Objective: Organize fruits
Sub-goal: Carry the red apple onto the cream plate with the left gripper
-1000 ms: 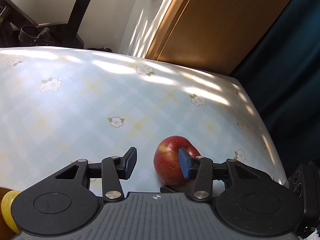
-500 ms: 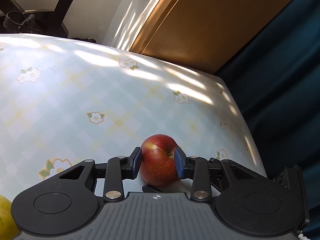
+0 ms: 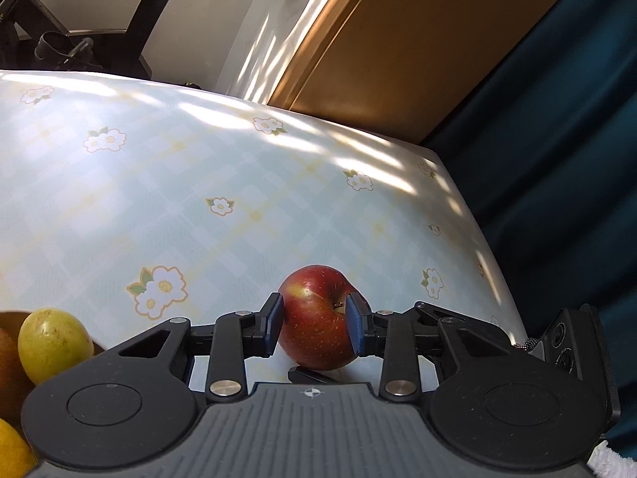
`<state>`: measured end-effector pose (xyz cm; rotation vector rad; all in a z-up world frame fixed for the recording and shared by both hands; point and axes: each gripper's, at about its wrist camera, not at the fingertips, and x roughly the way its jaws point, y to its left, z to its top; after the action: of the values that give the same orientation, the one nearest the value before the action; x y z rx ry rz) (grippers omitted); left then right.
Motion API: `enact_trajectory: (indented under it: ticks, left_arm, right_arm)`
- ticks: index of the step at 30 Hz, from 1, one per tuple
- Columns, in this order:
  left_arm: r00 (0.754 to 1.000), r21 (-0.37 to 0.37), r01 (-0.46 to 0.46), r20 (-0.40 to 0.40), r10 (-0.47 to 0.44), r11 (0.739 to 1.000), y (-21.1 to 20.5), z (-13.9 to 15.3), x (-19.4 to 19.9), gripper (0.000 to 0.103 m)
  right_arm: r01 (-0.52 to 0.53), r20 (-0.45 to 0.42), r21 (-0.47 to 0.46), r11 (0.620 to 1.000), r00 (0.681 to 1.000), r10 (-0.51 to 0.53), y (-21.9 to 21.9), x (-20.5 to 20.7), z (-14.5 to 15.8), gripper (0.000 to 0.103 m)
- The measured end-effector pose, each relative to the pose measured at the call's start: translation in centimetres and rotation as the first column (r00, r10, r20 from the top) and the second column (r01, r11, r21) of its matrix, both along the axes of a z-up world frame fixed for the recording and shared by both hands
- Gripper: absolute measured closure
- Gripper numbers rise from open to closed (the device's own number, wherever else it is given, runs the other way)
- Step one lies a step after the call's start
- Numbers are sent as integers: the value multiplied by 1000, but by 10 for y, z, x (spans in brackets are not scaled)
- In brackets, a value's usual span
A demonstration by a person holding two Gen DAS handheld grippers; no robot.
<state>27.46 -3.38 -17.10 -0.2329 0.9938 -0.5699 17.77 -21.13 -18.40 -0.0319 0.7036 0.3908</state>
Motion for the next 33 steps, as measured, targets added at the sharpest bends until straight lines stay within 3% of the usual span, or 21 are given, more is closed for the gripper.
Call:
enact_trajectory:
  ticks: [12,22,33]
  left_arm:
    - [995,23,-92,32,92,995,74,26,-57,67]
    - [985,10,-169,41,168,986,112,28,-58,67]
    - [977,1,-214,28,214,977,137,22,-61,67]
  right_arm:
    - [-160,10,-9,987,987,160,82,-18,25,55]
    - [-207,-27,-15,978,978,207,124,2,29,55]
    - [-253,-52,-41,967,967,251,139,13,22,55]
